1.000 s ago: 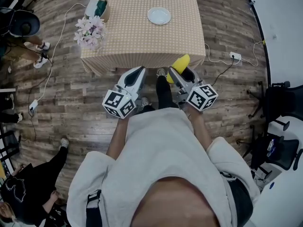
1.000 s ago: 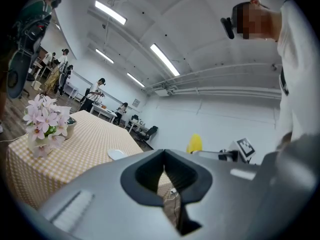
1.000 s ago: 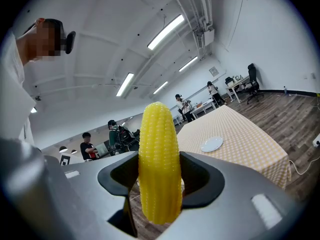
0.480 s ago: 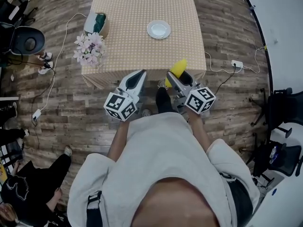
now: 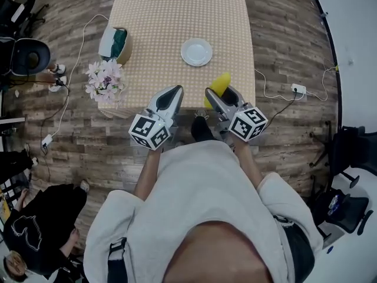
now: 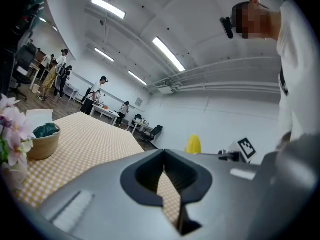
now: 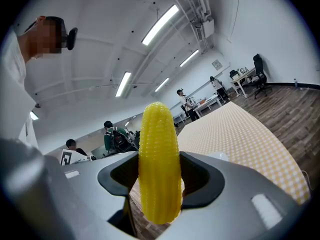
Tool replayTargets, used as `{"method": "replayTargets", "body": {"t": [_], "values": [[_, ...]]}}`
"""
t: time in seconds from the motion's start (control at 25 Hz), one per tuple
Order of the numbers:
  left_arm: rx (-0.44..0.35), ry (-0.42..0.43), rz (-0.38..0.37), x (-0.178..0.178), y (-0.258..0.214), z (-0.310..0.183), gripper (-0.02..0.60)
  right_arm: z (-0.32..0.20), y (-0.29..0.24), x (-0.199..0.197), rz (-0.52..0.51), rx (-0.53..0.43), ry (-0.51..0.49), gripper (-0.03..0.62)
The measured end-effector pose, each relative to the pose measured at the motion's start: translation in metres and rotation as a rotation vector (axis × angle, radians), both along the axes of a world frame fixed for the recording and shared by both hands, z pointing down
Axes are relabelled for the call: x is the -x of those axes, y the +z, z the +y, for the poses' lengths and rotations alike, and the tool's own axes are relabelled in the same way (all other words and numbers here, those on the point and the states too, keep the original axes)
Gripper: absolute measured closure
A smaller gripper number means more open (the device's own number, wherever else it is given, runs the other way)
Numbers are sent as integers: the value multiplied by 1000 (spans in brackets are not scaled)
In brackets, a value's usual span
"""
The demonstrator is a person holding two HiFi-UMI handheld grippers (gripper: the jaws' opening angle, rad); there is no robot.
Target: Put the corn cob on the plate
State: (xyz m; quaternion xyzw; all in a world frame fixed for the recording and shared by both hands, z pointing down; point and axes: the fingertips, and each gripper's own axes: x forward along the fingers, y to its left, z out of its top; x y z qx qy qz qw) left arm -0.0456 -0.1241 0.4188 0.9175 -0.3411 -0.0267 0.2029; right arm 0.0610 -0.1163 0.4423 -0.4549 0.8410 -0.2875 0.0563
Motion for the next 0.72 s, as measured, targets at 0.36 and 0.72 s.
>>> {"method": "replayTargets", "body": {"t": [0.36,0.72], "values": [[-14,-36,-20,-53,-12,-70,574,-73,-7,-38,-28,-10,-69,345],[-14,-64,-56,-86,-14,-116,574,-122,-9,-62,-64,-16,-109,347]]}}
